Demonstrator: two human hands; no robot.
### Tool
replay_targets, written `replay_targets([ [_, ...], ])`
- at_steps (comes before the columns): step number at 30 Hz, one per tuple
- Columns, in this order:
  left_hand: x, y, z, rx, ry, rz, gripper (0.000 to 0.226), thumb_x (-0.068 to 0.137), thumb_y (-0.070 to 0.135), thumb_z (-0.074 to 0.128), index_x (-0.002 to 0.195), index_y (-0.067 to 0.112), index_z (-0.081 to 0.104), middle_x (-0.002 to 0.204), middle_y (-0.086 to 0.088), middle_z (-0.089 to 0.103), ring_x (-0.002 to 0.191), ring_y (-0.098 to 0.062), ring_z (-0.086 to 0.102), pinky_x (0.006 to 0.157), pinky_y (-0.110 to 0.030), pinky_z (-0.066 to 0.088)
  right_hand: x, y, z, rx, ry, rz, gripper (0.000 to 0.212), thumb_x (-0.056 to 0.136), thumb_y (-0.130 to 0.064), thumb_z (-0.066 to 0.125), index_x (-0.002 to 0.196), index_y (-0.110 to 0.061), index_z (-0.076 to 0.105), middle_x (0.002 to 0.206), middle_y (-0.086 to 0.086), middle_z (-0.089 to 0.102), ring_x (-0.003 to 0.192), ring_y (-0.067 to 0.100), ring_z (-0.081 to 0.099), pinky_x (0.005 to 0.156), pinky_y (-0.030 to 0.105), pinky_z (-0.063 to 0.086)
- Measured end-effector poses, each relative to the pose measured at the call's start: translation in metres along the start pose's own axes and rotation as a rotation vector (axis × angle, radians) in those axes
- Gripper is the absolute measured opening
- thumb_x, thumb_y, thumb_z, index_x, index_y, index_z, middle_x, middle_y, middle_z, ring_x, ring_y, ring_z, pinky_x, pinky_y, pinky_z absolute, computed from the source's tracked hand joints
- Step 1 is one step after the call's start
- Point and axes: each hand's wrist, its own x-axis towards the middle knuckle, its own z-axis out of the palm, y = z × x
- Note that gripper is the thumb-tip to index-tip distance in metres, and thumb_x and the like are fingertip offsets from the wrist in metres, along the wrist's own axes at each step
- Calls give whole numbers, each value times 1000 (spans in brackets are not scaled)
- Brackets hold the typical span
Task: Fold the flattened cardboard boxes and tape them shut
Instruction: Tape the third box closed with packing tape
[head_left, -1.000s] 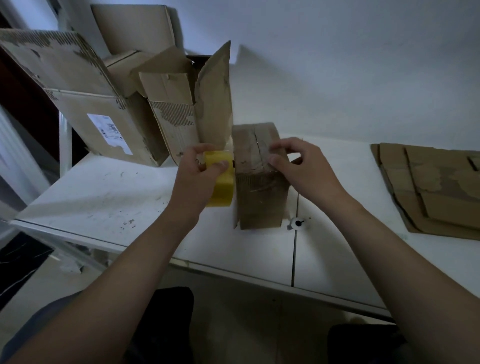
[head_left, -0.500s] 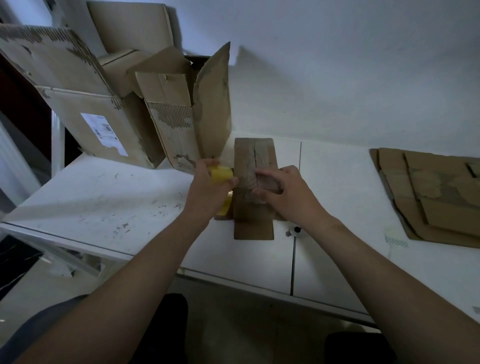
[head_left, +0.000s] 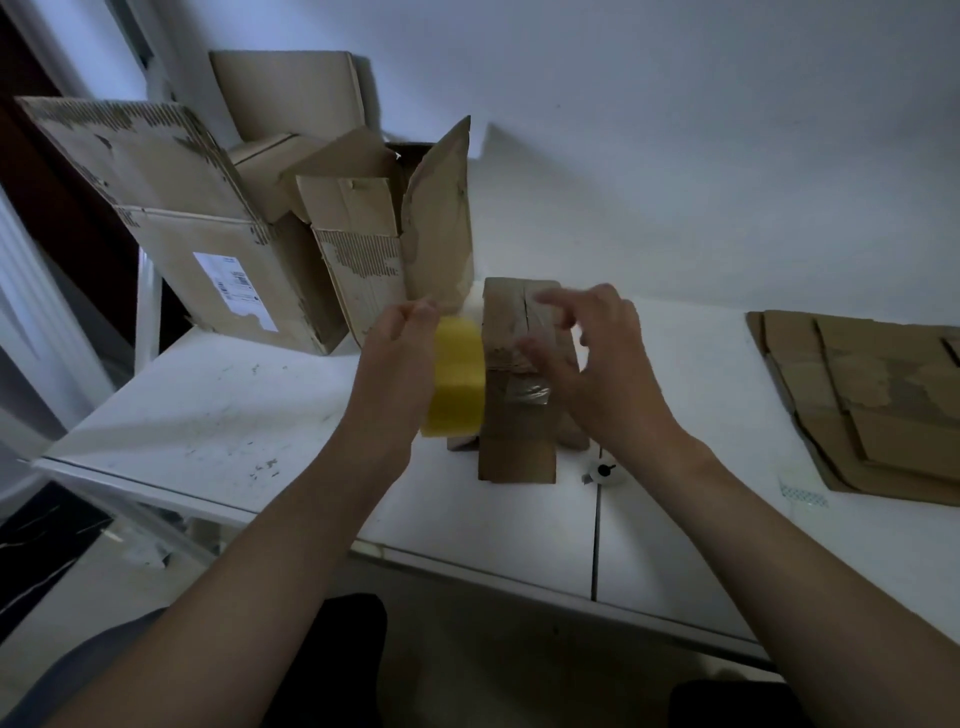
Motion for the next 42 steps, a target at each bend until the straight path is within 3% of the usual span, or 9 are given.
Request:
replay_targets([
  [3, -11, 13, 9, -117, -64, 52, 12, 99, 47, 52, 99, 37, 57, 122, -7, 60, 108, -28, 62, 91, -48, 55, -11, -33, -11, 273, -12, 5, 74, 76, -67, 70, 134, -35, 36, 103, -10, 58, 95, 9, 56, 76, 17, 44],
  [6, -17, 15, 19, -120, -125, 43, 10, 101, 40, 53, 101, 33, 59, 120, -5, 60, 101, -21, 63, 76, -34, 56, -15, -40, -16, 336, -52, 80, 85, 75, -43, 84, 140, -30, 30, 95, -13, 62, 85, 6, 64, 72, 16, 52],
  [10, -23, 8, 24, -45, -118, 92, 27, 102, 36, 53, 123, 24, 64, 115, 4, 61, 103, -16, 61, 78, -28, 57, -18, -32, -31, 458, -40, 148, 63, 83, -19, 81, 130, -33, 41, 84, -7, 72, 74, 9, 68, 70, 16, 53],
  [16, -19, 6, 31, 212, -75, 220, 20, 91, 36, 69, 104, 22, 66, 91, 10, 64, 83, -7, 60, 54, -4, 43, -22, -23, -52, 444, -124, 100, 35, 92, -15, 71, 111, -39, 55, 91, -3, 72, 68, 14, 63, 62, 24, 50],
  [22, -18, 8, 35, 178, -157, 156, 23, 91, 27, 70, 112, 18, 73, 90, 14, 66, 83, -4, 62, 52, -4, 45, -26, -13, -66, 443, -120, 68, 26, 93, -12, 69, 100, -36, 63, 88, -7, 72, 61, 13, 54, 61, 27, 46],
  [25, -18, 8, 38, 111, -160, 138, 9, 90, 21, 72, 98, 21, 74, 84, 13, 68, 71, 7, 63, 53, -4, 44, -28, -7, -72, 440, -103, 29, 21, 91, -15, 72, 96, -34, 66, 88, -14, 68, 68, 16, 54, 62, 30, 46],
  [29, -13, 6, 37, 116, -148, 145, 4, 89, 24, 73, 93, 24, 74, 81, 17, 69, 66, 14, 62, 64, -13, 49, -30, -3, -82, 261, -230, -6, 58, 67, -35, 92, 110, -48, 57, 103, -16, 57, 89, 9, 58, 66, 22, 51],
  [33, -7, 3, 27, 41, -42, 102, 15, 89, 27, 73, 102, 21, 76, 79, 12, 70, 70, 1, 62, 69, -21, 51, -24, 11, -90, 126, -288, -52, 61, 70, -47, 85, 116, -52, 45, 103, -22, 52, 91, 4, 57, 69, 16, 49],
  [42, 8, -21, 1, -72, 89, 2, 3, 91, 28, 71, 94, 29, 71, 107, 5, 65, 99, -16, 54, 88, -36, 50, -12, 68, -105, -143, -322, -123, 33, 78, -35, 85, 108, -43, 72, 102, -13, 52, 95, 6, 53, 71, 8, 35],
])
